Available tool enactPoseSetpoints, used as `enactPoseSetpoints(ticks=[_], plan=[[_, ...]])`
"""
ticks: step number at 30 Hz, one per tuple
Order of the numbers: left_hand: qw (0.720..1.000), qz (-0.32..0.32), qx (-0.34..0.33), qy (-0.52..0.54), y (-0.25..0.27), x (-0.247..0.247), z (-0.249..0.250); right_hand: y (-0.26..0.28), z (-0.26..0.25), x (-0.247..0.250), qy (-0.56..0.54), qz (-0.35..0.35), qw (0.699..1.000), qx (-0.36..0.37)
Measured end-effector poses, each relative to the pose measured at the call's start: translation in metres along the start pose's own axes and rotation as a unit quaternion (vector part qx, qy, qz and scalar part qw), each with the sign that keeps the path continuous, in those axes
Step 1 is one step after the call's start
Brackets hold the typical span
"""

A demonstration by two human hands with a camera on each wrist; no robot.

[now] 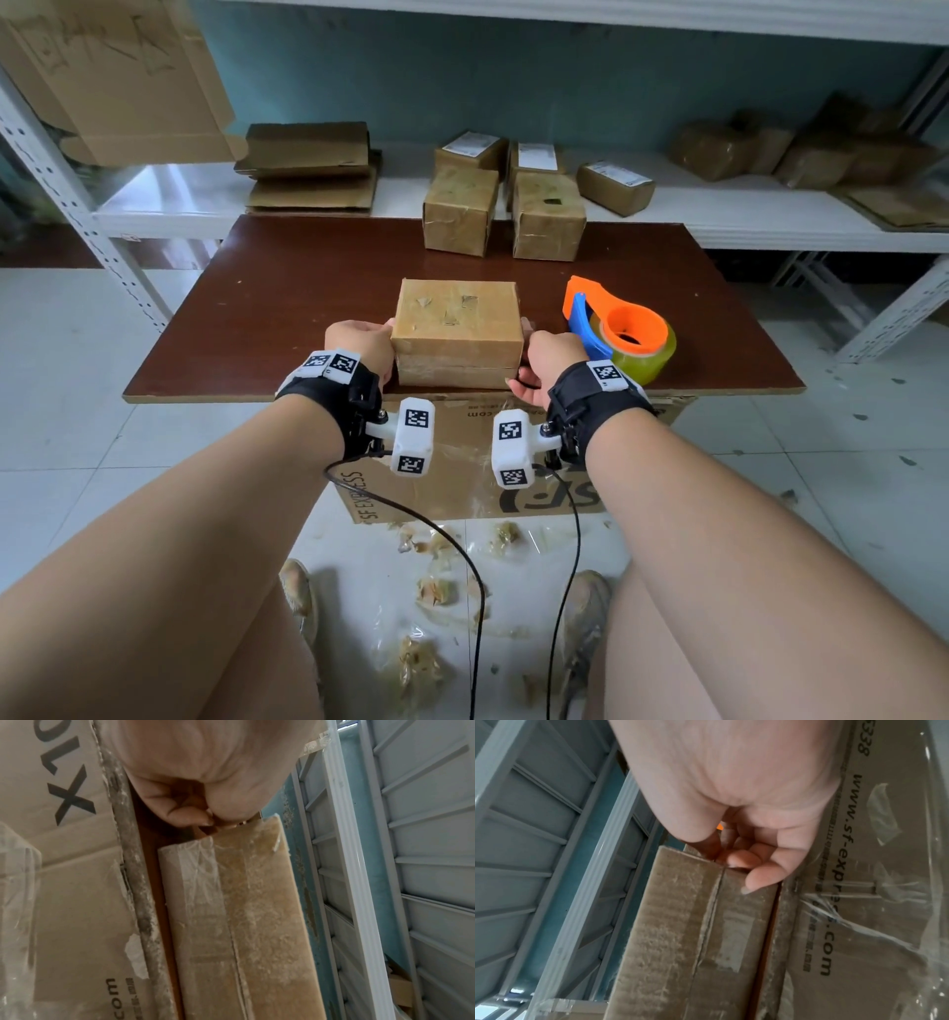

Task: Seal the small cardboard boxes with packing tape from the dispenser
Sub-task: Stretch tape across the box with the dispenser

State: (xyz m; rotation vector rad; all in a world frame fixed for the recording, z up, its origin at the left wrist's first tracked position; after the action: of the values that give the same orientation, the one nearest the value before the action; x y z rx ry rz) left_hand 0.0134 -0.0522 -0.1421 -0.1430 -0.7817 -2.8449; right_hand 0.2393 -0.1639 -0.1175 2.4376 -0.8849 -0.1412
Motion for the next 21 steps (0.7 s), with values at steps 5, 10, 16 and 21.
enactPoseSetpoints(ticks=[5, 10, 16, 21], plan=[[0.999, -0.016, -0.029, 0.003, 0.003, -0.002, -0.001, 0.005, -0.002, 0.000, 0.009, -0.005, 0.999, -0.039], [0.998, -0.005, -0.056, -0.007, 0.007, -0.002, 0.002, 0.004, -0.002, -0.001, 0.059, 0.016, 0.998, -0.032], [0.961, 0.076, -0.187, -0.188, 0.020, 0.018, 0.015, 0.000, -0.012, -0.001, 0.249, 0.040, 0.964, 0.084], [0.946, 0.052, -0.243, -0.210, 0.039, 0.023, 0.027, 0.017, -0.033, 0.006, 0.360, 0.107, 0.875, 0.305]])
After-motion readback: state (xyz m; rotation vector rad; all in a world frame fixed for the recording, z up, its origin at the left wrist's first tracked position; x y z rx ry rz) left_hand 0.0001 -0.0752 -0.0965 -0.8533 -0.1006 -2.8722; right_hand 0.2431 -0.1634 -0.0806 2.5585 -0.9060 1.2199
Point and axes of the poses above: each hand's wrist, its own y-axis away from the middle knuckle, its own x-axis out of the back of the hand, z = x × y, the point moved 5 cm from there along -y, towards the middle knuckle, and after that the axes turned 2 degrees about x, right-handed, at the moved point
